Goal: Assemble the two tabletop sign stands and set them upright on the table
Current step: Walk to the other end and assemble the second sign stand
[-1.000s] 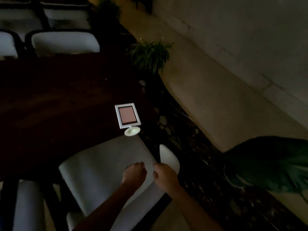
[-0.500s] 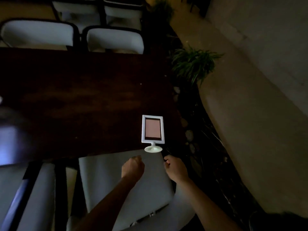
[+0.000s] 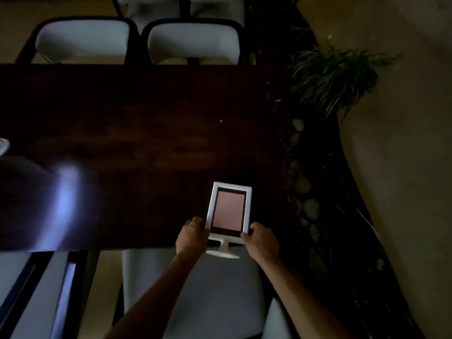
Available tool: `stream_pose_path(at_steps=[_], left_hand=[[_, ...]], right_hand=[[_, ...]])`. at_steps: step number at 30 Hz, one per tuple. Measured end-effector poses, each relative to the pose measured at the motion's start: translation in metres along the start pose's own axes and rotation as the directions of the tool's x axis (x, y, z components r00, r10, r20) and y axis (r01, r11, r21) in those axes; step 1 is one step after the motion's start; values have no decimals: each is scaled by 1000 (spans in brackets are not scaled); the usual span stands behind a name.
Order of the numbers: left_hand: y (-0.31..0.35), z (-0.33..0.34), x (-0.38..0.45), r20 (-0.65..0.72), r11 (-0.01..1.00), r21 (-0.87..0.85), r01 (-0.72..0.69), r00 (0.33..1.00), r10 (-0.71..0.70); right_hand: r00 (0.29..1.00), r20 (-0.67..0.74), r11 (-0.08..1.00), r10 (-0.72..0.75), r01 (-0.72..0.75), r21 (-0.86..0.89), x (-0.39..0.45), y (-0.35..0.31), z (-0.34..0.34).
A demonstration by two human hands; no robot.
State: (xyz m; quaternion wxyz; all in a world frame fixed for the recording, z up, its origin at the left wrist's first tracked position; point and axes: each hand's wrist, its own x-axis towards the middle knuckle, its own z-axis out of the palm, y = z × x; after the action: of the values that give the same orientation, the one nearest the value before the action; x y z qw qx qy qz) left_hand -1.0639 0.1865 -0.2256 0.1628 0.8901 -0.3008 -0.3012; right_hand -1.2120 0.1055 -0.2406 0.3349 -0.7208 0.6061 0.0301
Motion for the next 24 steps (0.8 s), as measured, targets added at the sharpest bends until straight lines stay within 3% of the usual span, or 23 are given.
stream_pose_path(at_steps=[8, 13, 24], left_hand=[[-7, 26, 31, -75, 993, -119, 27, 997, -36], [-8, 9, 32, -124, 979, -184, -93, 990, 70], [13, -33, 38, -375, 897, -231, -378, 885, 276]], right_hand=[[996, 79, 999, 33, -31, -29, 29, 7, 8], [997, 78, 1000, -10, 10, -4, 22, -3, -17], [946, -219, 965, -238, 256, 53, 20, -41, -54]])
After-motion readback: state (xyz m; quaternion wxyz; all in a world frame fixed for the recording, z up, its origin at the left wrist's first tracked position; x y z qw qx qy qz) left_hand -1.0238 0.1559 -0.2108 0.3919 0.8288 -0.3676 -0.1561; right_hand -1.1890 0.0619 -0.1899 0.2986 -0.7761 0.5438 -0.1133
